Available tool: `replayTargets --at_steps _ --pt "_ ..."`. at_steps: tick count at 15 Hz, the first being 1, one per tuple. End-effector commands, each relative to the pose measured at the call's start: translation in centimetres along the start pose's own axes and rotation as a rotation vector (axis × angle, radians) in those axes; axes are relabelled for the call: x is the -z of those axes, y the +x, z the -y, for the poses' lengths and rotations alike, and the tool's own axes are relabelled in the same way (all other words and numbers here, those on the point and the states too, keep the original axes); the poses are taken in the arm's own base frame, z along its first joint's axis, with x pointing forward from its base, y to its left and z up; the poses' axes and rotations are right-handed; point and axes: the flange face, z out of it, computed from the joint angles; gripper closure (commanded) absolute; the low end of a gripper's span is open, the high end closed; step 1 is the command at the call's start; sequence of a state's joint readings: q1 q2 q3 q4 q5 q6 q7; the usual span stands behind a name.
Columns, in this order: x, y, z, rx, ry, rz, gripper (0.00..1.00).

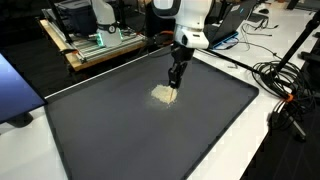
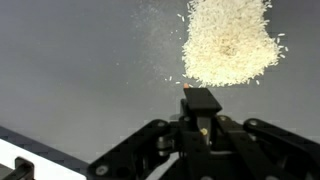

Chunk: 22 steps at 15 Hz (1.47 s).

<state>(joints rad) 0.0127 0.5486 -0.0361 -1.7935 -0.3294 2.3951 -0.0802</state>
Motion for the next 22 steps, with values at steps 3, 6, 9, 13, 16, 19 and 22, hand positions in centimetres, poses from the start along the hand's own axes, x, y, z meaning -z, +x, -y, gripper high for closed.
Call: replayTargets --at_steps 3,6,9,13,16,19,22 --pt "1.9 -1.7 -0.4 0.016 0.069 -0.016 0.97" --pt "1.6 -1.9 -0.4 0.035 0.104 -0.014 0.97" --pt "1.1 -1.7 -0.5 0.034 0.115 -0.003 0.97" --pt "0.6 -1.8 -0.3 0.046 0.121 0.022 0.97" --pt "0.1 -1.8 -0.2 0.05 0.126 0.032 0.97" --pt "-0.6 -1.7 0.1 0.056 0.125 0.026 0.97" --pt "-1.6 -1.5 0.5 0.063 0.126 0.04 0.97"
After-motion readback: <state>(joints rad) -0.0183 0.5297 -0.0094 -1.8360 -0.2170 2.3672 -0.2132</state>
